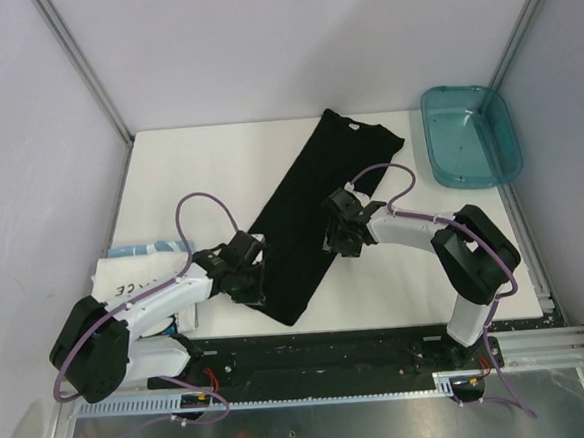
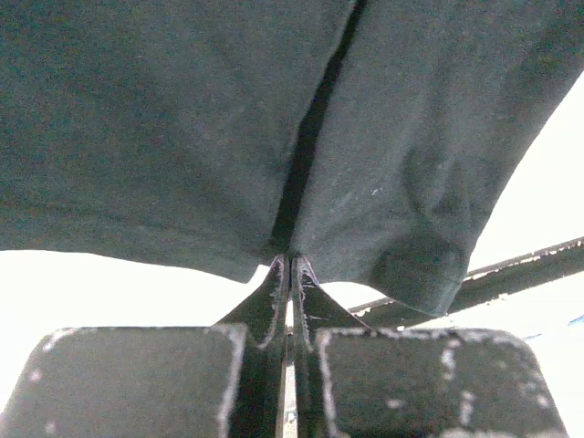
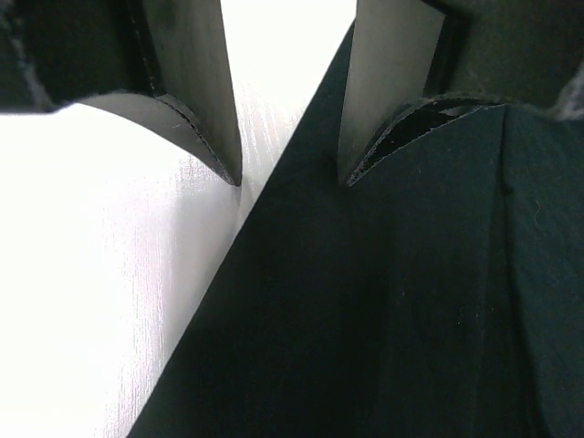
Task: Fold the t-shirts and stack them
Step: Grab the bottom of the folded rectangular tshirt with both arms
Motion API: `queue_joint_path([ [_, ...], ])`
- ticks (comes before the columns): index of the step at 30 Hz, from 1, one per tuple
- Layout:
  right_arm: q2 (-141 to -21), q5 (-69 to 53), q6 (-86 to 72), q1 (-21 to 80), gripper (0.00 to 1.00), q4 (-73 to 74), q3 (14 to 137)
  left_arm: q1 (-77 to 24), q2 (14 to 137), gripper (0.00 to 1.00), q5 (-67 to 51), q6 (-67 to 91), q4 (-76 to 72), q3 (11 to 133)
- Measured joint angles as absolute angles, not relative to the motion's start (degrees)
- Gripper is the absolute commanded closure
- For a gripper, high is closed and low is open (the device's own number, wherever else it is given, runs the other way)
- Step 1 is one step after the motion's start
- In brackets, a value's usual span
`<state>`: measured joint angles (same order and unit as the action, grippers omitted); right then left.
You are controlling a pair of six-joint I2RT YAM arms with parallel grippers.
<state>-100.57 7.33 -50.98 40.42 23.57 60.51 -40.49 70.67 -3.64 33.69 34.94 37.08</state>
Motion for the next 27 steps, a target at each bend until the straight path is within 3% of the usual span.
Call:
queue_joint_path([
  [9,-100.49,7.94,-51.00,40.45,0.48,23.46,60.45,-39.18,71.53,0.95,-1.93,35.14,35.97,37.08],
  [18,-93.14,7.27,-53.89,41.63,0.44,22.81,52.82,-38.48,72.42,0.66,-3.42,35.51,36.45,37.08],
  [27,-82.70,7.88,-72.60,58.94,0.43,15.88,40.23,-38.46,64.97,0.65,-5.37,35.57,38.61,41.10],
])
